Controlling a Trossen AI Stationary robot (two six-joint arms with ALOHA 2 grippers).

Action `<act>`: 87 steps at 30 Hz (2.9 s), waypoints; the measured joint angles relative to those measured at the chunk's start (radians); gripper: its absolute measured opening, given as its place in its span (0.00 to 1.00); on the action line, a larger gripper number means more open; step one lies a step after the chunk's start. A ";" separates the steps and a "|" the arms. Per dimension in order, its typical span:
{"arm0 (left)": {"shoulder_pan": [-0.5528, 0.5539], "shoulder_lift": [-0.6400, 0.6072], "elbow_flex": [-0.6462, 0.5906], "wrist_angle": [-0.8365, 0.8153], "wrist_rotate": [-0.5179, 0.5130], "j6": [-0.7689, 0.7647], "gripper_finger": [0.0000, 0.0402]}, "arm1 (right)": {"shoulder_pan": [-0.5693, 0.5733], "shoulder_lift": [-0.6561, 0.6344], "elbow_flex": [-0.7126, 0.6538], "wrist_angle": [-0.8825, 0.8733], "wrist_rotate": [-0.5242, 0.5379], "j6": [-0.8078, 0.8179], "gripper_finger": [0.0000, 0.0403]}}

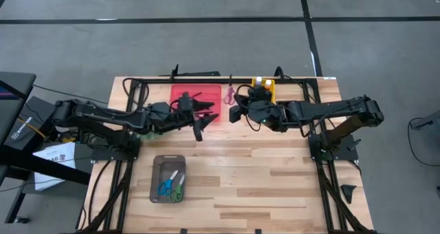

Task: Pick & Place Paint Supplies
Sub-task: Put the pink scissors into the black bin

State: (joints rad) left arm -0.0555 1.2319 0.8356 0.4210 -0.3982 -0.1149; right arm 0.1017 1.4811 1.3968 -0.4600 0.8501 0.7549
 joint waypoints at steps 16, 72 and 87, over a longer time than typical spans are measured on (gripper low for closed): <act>0.034 0.060 0.006 0.164 -0.073 0.006 0.46 | -0.020 0.001 0.000 0.092 0.009 -0.225 0.00; 0.079 0.053 0.006 0.163 -0.110 0.145 0.22 | -0.078 0.145 0.143 0.146 -0.109 -0.415 0.00; 0.080 0.053 0.006 0.157 -0.118 0.144 0.02 | -0.078 0.144 0.143 0.135 -0.113 -0.415 0.03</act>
State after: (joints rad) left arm 0.0250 1.2846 0.8413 0.5785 -0.5159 0.0288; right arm 0.0235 1.6253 1.5398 -0.3248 0.7374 0.3397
